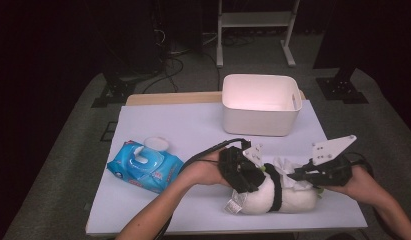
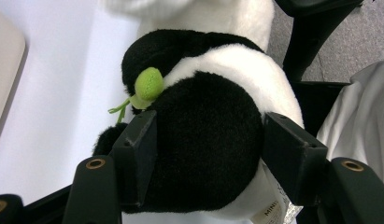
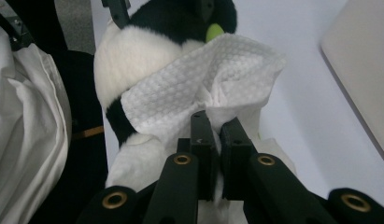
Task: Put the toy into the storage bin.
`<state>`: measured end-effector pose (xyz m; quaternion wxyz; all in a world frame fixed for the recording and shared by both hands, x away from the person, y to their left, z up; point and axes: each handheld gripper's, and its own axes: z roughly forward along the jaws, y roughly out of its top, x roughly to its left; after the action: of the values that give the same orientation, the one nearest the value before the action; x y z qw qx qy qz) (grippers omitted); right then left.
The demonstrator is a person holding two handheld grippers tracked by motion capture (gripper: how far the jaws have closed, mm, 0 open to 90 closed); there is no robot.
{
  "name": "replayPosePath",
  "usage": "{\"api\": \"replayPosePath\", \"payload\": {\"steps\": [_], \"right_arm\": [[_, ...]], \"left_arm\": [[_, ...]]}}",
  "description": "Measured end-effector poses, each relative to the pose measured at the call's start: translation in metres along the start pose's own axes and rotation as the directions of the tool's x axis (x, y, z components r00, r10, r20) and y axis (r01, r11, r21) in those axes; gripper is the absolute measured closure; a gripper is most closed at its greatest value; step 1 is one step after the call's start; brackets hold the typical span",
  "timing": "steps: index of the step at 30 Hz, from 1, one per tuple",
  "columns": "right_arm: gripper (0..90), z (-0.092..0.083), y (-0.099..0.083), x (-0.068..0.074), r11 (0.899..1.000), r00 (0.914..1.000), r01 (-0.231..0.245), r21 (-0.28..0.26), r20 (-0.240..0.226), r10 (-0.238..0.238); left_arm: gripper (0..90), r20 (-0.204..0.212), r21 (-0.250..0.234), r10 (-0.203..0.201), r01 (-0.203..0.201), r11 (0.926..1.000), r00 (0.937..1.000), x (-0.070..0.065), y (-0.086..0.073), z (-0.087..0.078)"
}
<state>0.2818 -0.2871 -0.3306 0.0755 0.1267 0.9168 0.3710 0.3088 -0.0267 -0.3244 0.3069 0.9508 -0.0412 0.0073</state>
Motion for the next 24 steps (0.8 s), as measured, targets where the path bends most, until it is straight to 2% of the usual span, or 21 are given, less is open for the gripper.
{"api": "replayPosePath", "payload": {"steps": [5, 8, 15, 19, 24], "right_arm": [[84.9, 0.012, 0.010, 0.001, 0.999, 0.9991, 0.039, 0.025, -0.020, -0.039], [84.9, 0.006, 0.005, 0.000, 1.000, 0.9998, 0.017, 0.014, -0.010, -0.017], [84.9, -0.018, -0.024, -0.002, 0.997, 0.9970, -0.071, -0.019, 0.030, 0.071], [84.9, -0.028, -0.047, -0.003, 0.991, 0.9901, -0.129, -0.032, 0.052, 0.130], [84.8, -0.031, -0.072, -0.006, 0.982, 0.9802, -0.186, -0.037, 0.060, 0.188]], "left_arm": [[36.9, -0.002, -0.005, -0.003, 0.003, 1.0000, 1.0000, -0.001, -0.002, -0.001], [36.9, 0.006, -0.023, -0.006, 0.007, 0.9997, 1.0000, 0.000, -0.005, -0.001], [37.0, 0.007, -0.031, -0.011, 0.011, 0.9995, 0.9999, 0.000, -0.006, -0.001], [37.0, 0.006, -0.027, -0.011, 0.011, 0.9996, 0.9999, 0.000, -0.006, -0.002], [37.0, 0.009, -0.028, -0.017, 0.017, 0.9994, 0.9998, 0.001, -0.006, -0.001]]}}
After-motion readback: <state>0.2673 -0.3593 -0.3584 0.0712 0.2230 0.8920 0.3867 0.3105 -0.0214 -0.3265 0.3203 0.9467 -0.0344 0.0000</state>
